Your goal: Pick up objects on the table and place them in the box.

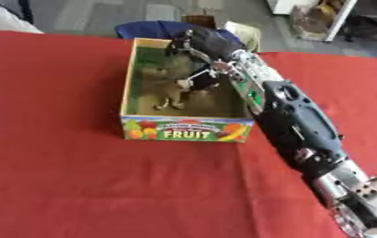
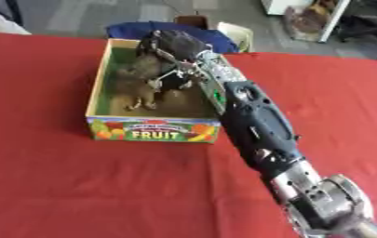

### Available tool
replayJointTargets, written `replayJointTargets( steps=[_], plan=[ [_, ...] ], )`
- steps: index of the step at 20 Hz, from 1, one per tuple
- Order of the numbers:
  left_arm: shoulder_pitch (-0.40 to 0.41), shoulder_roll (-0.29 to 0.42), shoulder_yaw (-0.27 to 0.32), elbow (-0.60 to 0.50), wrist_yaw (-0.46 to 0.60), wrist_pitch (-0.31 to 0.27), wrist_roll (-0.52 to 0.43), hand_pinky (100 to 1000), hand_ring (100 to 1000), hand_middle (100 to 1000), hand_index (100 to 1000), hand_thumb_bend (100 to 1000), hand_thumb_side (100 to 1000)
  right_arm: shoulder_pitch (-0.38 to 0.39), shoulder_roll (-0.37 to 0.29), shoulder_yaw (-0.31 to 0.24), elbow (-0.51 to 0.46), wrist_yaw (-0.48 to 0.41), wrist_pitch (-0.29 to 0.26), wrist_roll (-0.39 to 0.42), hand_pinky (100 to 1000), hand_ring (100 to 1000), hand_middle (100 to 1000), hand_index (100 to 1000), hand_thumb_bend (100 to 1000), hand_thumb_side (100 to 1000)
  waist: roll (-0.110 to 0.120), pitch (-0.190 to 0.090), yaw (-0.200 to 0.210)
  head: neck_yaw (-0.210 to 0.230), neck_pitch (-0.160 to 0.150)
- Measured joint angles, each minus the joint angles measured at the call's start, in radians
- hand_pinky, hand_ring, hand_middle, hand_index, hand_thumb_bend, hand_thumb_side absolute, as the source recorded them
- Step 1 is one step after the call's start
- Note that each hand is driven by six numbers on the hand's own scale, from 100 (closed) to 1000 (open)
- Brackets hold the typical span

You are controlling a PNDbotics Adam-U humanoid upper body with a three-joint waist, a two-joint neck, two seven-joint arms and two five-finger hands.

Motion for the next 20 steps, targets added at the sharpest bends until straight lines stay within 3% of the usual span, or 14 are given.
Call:
replayJointTargets(
  steps=[2, 7, 10, 16, 20],
  plan=[
    [0.0, -0.003, 0.0, 0.0, 0.0, 0.0, 0.0, 559, 595, 571, 643, 746, 406, 0.001, 0.002, 0.002, 0.0, -0.006, -0.015, 0.057, 873, 912, 819, 864, 549, 459, -0.001, 0.0, 0.0, 0.0, 0.0],
    [0.0, -0.003, 0.0, 0.0, 0.0, 0.0, 0.0, 558, 594, 570, 642, 747, 406, -0.007, -0.002, 0.001, -0.025, -0.053, -0.036, 0.178, 897, 927, 896, 919, 566, 469, -0.006, 0.0, -0.001, 0.0, 0.0],
    [0.0, -0.003, 0.0, 0.0, 0.0, 0.0, 0.0, 558, 594, 570, 642, 748, 406, -0.012, -0.021, 0.004, -0.079, -0.062, -0.038, 0.222, 911, 896, 950, 963, 545, 426, -0.009, 0.0, -0.005, 0.002, 0.0],
    [0.007, -0.003, 0.0, 0.0, -0.001, 0.0, 0.001, 558, 593, 569, 642, 749, 406, -0.023, -0.087, 0.036, -0.261, 0.083, -0.061, 0.276, 929, 866, 984, 1000, 536, 398, -0.015, -0.001, -0.022, 0.01, 0.001],
    [0.011, -0.003, 0.001, 0.001, -0.004, 0.0, 0.004, 558, 593, 569, 642, 749, 406, -0.003, -0.129, 0.045, -0.345, 0.114, -0.08, 0.275, 925, 860, 970, 1000, 530, 389, -0.015, -0.007, -0.04, 0.015, 0.002]
  ],
)
